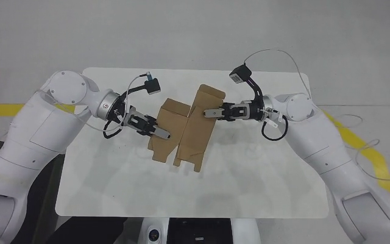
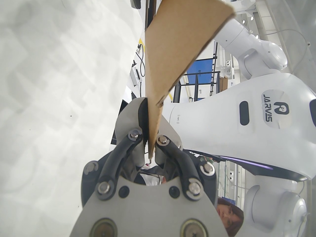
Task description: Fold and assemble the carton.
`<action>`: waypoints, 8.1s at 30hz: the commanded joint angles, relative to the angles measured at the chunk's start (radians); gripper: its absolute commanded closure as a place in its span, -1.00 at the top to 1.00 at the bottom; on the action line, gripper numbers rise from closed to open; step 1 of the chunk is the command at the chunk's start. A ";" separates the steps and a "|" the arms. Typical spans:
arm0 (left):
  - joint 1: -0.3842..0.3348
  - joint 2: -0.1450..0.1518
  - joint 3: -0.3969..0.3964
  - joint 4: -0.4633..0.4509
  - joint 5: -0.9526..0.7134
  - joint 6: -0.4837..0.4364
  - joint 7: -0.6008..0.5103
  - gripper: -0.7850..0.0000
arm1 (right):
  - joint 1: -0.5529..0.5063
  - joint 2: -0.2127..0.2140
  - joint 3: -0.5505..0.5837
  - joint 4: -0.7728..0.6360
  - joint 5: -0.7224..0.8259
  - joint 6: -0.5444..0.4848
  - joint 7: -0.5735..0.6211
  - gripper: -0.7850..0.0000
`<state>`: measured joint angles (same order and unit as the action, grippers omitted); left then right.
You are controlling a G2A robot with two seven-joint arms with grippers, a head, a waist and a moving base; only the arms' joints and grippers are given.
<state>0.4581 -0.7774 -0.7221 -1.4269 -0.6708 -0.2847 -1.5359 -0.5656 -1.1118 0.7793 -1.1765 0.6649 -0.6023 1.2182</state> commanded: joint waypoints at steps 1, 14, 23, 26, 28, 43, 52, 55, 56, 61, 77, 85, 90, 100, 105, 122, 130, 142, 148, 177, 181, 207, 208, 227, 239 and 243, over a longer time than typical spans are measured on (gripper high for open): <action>-0.002 0.002 0.005 0.001 -0.005 0.000 0.000 -1.00 | 0.001 0.001 -0.005 0.000 0.005 -0.003 -0.003 -1.00; -0.014 0.007 0.000 0.042 -0.044 -0.034 0.034 1.00 | 0.007 0.004 -0.017 0.041 0.018 -0.088 -0.089 -1.00; 0.024 0.003 -0.039 0.155 -0.039 -0.151 0.152 1.00 | 0.030 -0.023 -0.017 0.162 -0.044 -0.221 -0.230 -1.00; 0.037 -0.005 -0.040 0.191 -0.051 -0.155 0.177 1.00 | 0.041 -0.035 -0.013 0.192 -0.082 -0.249 -0.293 -1.00; 0.041 -0.010 -0.042 0.209 -0.062 -0.141 0.197 1.00 | 0.042 -0.041 -0.010 0.204 -0.108 -0.261 -0.337 -1.00; 0.067 -0.035 -0.087 0.197 -0.052 -0.164 0.276 1.00 | 0.025 -0.082 -0.005 0.226 -0.210 -0.273 -0.497 -1.00; 0.108 -0.023 -0.161 0.139 -0.071 -0.178 0.239 1.00 | 0.029 -0.095 0.011 0.257 -0.287 -0.282 -0.543 -1.00; 0.124 -0.018 -0.185 0.122 -0.079 -0.163 0.219 1.00 | 0.029 -0.098 0.019 0.261 -0.319 -0.284 -0.568 -1.00; 0.128 -0.017 -0.192 0.116 -0.081 -0.158 0.215 1.00 | 0.028 -0.099 0.021 0.261 -0.326 -0.283 -0.572 -1.00; 0.146 -0.014 -0.223 0.093 -0.091 -0.143 0.214 1.00 | 0.024 -0.103 0.030 0.258 -0.346 -0.279 -0.573 -1.00; 0.150 -0.041 -0.226 0.119 -0.052 -0.070 0.281 0.36 | 0.010 -0.122 0.037 0.222 -0.348 -0.278 -0.543 -1.00; 0.143 -0.055 -0.220 0.158 -0.038 -0.039 0.282 0.11 | 0.007 -0.129 0.046 0.230 -0.349 -0.278 -0.529 -1.00; 0.134 -0.061 -0.205 0.179 0.064 -0.010 0.303 -0.15 | 0.007 -0.133 0.053 0.234 -0.354 -0.279 -0.522 -1.00; 0.127 -0.078 -0.194 0.201 0.100 0.024 0.327 -0.43 | 0.005 -0.140 0.064 0.238 -0.360 -0.283 -0.509 -1.00; 0.124 -0.084 -0.203 0.214 0.082 0.032 0.313 -0.42 | 0.005 -0.143 0.069 0.242 -0.367 -0.281 -0.503 -1.00; 0.123 -0.101 -0.219 0.240 0.091 0.053 0.301 -1.00 | 0.000 -0.152 0.088 0.244 -0.388 -0.284 -0.498 -1.00; 0.117 -0.102 -0.250 0.242 0.072 0.044 0.269 -1.00 | 0.005 -0.125 0.159 0.293 -0.427 -0.277 -0.472 1.00; 0.107 -0.089 -0.295 0.195 0.150 -0.070 0.119 -1.00 | -0.030 -0.051 0.167 0.031 -0.275 -0.233 -0.233 1.00; 0.134 -0.079 -0.298 0.108 0.178 -0.087 0.087 -1.00 | 0.003 -0.016 0.065 -0.071 -0.154 -0.139 -0.139 0.13; 0.204 -0.001 -0.264 -0.106 0.185 -0.120 0.121 -1.00 | 0.251 0.017 -0.339 0.068 -0.095 -0.217 -0.217 -0.26; 0.201 0.006 -0.252 -0.108 0.183 -0.126 0.126 -1.00 | 0.275 0.011 -0.384 0.081 -0.075 -0.230 -0.230 -0.28; 0.163 0.035 -0.178 -0.109 0.155 -0.155 0.155 -1.00 | 0.370 -0.042 -0.579 0.103 0.072 -0.232 -0.231 -0.42; 0.162 0.037 -0.176 -0.111 0.155 -0.155 0.155 -1.00 | 0.372 -0.044 -0.584 0.103 0.074 -0.232 -0.232 -0.43; 0.142 0.055 -0.143 -0.094 0.110 -0.162 0.163 1.00 | 0.368 -0.050 -0.609 0.164 0.085 -0.279 -0.279 -1.00; 0.143 0.056 -0.155 -0.086 -0.059 -0.127 0.127 1.00 | 0.344 -0.069 -0.609 0.203 0.069 -0.341 -0.341 -1.00; 0.143 0.052 -0.167 -0.077 -0.124 -0.102 0.102 1.00 | 0.341 -0.086 -0.607 0.223 0.051 -0.356 -0.356 -1.00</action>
<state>0.6009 -0.7243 -0.8868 -1.5060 -0.7821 -0.3916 -1.4291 -0.2241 -1.1947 0.1719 -0.9591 0.7196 -0.9557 0.8646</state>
